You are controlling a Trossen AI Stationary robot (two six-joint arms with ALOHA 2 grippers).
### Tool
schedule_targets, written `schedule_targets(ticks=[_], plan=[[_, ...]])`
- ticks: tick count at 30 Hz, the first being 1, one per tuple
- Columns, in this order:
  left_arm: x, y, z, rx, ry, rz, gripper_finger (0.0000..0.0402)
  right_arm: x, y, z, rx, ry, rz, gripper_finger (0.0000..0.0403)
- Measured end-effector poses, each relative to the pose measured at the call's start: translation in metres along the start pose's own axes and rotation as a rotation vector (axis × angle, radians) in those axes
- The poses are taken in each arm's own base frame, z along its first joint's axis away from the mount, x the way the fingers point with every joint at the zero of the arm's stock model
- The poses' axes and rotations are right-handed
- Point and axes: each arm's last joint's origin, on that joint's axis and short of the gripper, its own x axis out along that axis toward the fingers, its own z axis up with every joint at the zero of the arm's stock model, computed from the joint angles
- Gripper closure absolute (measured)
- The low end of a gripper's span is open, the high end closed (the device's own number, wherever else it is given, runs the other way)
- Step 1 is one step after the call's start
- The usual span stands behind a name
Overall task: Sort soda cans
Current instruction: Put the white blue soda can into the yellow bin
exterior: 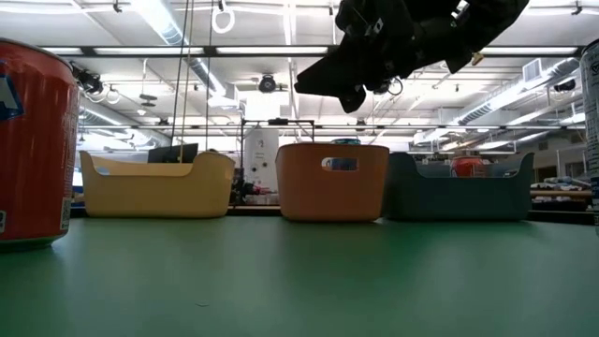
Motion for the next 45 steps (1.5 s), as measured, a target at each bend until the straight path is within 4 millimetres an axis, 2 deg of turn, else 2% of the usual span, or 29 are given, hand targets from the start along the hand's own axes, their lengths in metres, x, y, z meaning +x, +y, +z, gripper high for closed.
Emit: schedule_targets(ticks=[20,24,29,35,41,45], plan=[[0.03,0.005,-0.003,0.003,0.002,0.015,0.004,0.0,0.0,0.0,0.002,-0.001,0.0,0.0329],[0.03,0.007,0.0,0.002,-0.016,0.022,0.0073,0.0,0.0,0.0,0.003,-0.001,-0.001,0.0329],[0.031,0.006,0.001,0.042,-0.038,0.025,0.0155,0.0,0.0,0.0,0.003,-0.001,-0.001,0.0329],[0.031,0.006,0.001,0.068,-0.013,0.013,0.0158,0.0,0.0,0.0,0.002,-0.001,-0.003,0.0329],[0.021,0.007,-0.001,0.065,0.01,-0.006,0.0158,0.0,0.0,0.0,0.0,-0.001,-0.01,0.0329],[-0.007,0.003,0.002,0.062,-0.037,-0.064,0.0158,0.0,0.0,0.0,0.0,-0.001,-0.011,0.0329]])
